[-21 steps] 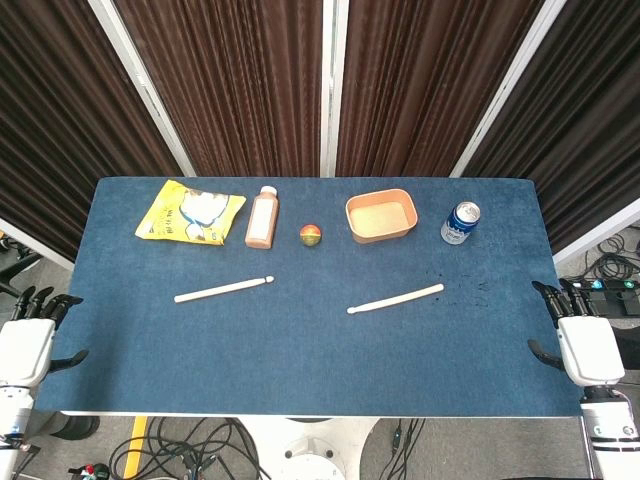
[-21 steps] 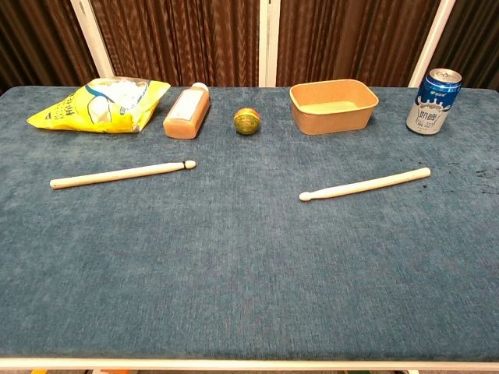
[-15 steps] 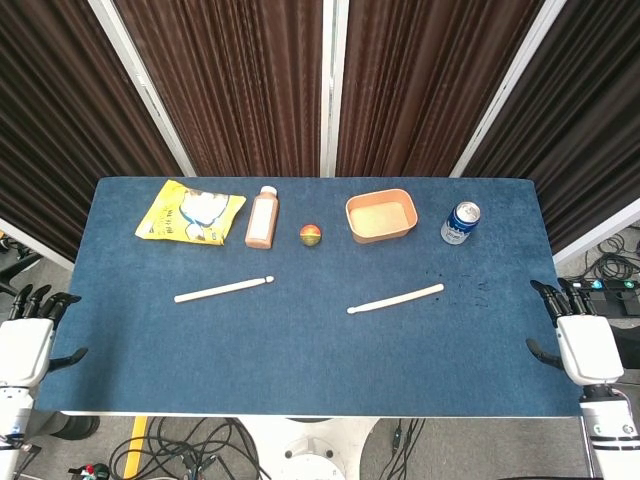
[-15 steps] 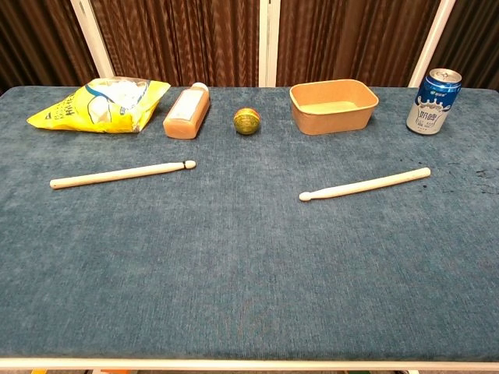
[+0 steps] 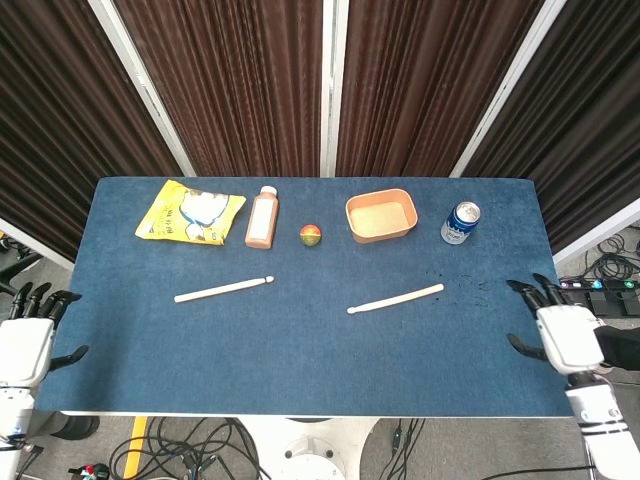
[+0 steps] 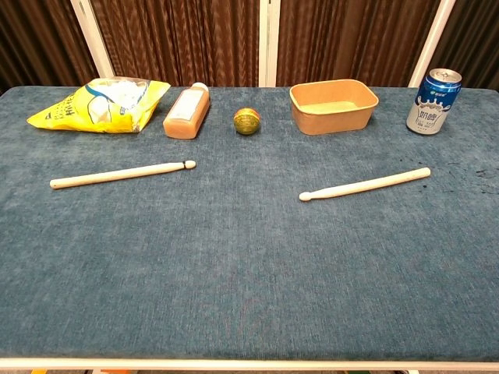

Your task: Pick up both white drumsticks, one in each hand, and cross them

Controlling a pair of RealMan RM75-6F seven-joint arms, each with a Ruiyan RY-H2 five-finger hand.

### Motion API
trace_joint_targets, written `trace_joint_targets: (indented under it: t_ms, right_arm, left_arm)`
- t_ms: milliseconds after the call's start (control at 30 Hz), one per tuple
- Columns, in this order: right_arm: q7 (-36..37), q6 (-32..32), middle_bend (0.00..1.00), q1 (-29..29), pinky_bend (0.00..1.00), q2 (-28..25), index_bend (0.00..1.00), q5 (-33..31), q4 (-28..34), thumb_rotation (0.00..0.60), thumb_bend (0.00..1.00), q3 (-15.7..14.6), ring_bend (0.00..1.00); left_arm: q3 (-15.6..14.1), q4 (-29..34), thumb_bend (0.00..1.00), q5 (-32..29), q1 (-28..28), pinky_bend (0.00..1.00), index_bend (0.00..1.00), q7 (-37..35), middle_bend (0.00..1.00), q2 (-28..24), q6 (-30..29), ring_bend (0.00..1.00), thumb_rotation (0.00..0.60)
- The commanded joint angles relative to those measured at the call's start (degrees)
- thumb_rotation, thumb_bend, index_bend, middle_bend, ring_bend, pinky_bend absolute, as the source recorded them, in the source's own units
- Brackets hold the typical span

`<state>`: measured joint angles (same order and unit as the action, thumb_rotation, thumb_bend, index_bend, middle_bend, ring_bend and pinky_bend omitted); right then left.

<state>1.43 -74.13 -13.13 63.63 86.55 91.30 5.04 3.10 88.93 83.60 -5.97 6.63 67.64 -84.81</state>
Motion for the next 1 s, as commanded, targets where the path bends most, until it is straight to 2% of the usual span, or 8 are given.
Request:
trace_joint_targets:
  t_ms: [33, 167, 367, 667, 1000]
  right_arm:
    - [2.1, 7.3, 0.29, -5.9, 0.23, 2.3, 0.25, -0.4, -3.3, 0.600, 0.16, 1.6, 0.12]
    - [2.7, 14.8, 0.33, -12.0, 0.25, 7.2, 0.30, -1.7, -8.7, 0.600, 0.16, 3.0, 0.14]
    - [2.1, 21.8, 0.38, -18.2, 0.26, 16.1, 0.36, -3.9, -19.3, 0.600, 0.16, 3.7, 0.19]
    - [-1.3, 23.1, 0.43, -21.8, 0.26, 25.9, 0.42, -2.9, -31.6, 0.600, 0.15, 1.8, 0.22]
    - [-2.1, 23.4, 0.46, -23.6, 0.27, 31.8, 0.47, -1.9, -40.3, 0.600, 0.15, 0.0, 0.24]
  left_arm:
    - [-0.1, 0.1, 0.03, 0.1, 0.0, 0.04, 0.24, 0.0, 0.22, 0.0, 0.1, 0.08, 0.600]
    - [-0.1, 0.6, 0.03, -0.2, 0.0, 0.04, 0.24, 0.2, 0.22, -0.3, 0.5, 0.08, 0.600]
    - [-0.4, 1.0, 0.03, -0.3, 0.1, 0.04, 0.24, 0.3, 0.22, -0.7, 0.8, 0.08, 0.600]
    - [-0.4, 1.1, 0.03, -0.8, 0.0, 0.04, 0.24, 0.1, 0.22, -0.8, 1.5, 0.08, 0.600]
    - [-0.3, 0.4, 0.03, -1.2, -0.3, 0.04, 0.24, -0.6, 0.22, -0.5, 2.3, 0.08, 0.600]
